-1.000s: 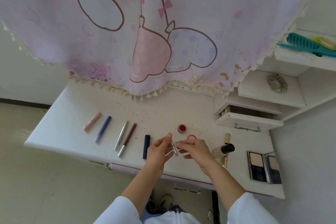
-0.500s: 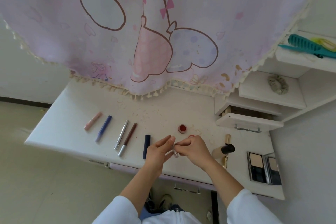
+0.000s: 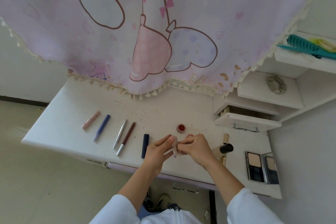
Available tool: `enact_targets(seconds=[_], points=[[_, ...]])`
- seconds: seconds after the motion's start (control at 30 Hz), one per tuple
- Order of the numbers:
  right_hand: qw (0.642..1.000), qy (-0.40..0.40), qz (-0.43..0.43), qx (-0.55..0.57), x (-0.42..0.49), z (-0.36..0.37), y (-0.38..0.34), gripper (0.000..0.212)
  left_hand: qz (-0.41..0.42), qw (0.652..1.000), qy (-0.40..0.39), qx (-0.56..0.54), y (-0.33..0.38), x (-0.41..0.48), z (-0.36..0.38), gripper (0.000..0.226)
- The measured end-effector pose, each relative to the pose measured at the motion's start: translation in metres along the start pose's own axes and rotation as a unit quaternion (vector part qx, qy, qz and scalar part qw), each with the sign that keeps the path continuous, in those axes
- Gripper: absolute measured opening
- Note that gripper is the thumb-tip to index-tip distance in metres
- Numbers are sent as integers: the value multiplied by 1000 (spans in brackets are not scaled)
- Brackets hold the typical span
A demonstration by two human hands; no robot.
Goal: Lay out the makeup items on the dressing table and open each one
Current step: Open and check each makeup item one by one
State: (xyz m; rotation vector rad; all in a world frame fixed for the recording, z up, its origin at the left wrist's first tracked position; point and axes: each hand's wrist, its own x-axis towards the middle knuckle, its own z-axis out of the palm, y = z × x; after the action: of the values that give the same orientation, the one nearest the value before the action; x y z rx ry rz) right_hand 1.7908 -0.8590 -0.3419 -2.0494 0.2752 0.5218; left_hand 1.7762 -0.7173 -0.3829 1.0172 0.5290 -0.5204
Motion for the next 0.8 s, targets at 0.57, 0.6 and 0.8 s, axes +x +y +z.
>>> enact_targets(seconds=[0.57, 0.6, 0.8], points=[[987, 61, 123, 79, 4, -2, 38, 14, -82, 991, 87, 62, -20, 19, -1, 33], [986, 65, 126, 84, 3, -2, 41, 16, -82, 990, 92, 68, -20, 20, 0, 31], [972, 97, 149, 151, 5, 1, 49, 15, -23, 967, 103, 234, -17, 20, 6, 20]])
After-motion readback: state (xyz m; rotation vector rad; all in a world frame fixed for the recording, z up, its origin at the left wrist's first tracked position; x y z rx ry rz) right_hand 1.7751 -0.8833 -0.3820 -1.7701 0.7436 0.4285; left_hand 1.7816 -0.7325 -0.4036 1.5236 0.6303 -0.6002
